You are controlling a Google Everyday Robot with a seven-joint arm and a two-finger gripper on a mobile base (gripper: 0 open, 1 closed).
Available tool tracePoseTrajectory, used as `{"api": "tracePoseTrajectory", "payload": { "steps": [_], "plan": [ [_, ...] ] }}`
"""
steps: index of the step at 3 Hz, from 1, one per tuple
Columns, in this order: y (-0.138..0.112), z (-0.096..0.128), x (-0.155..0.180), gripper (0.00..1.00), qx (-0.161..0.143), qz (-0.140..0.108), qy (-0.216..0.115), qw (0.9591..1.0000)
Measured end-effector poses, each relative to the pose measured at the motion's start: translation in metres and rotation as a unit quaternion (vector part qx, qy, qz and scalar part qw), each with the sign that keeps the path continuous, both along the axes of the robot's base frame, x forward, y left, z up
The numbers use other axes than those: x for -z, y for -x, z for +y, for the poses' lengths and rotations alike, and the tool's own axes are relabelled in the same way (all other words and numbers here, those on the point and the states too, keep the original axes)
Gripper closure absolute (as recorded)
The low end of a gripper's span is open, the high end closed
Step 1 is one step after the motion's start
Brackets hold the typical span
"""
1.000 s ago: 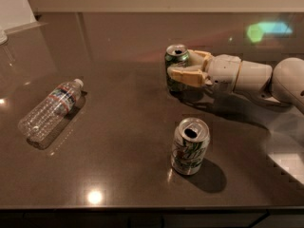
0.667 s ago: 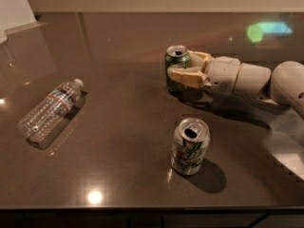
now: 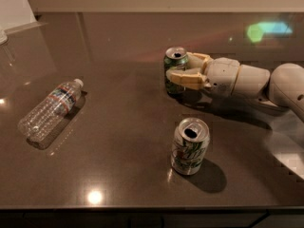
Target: Place green can upright
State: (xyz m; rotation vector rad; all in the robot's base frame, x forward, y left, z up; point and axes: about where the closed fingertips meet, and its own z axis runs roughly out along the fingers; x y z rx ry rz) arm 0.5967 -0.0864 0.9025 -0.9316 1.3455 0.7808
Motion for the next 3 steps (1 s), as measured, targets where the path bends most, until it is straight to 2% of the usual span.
{"api": "tracePoseTrajectory", "payload": {
  "steps": [1, 2, 3],
  "plan": [
    [0.0003, 0.0027, -0.0004, 0.07, -0.002, 0.000, 0.000, 1.0000],
    [0.0005, 0.0046, -0.0007, 0.00, -0.004, 0.000, 0.000, 1.0000],
    [0.0005, 0.0047, -0.0007, 0.00, -0.004, 0.000, 0.000, 1.0000]
  ]
}}
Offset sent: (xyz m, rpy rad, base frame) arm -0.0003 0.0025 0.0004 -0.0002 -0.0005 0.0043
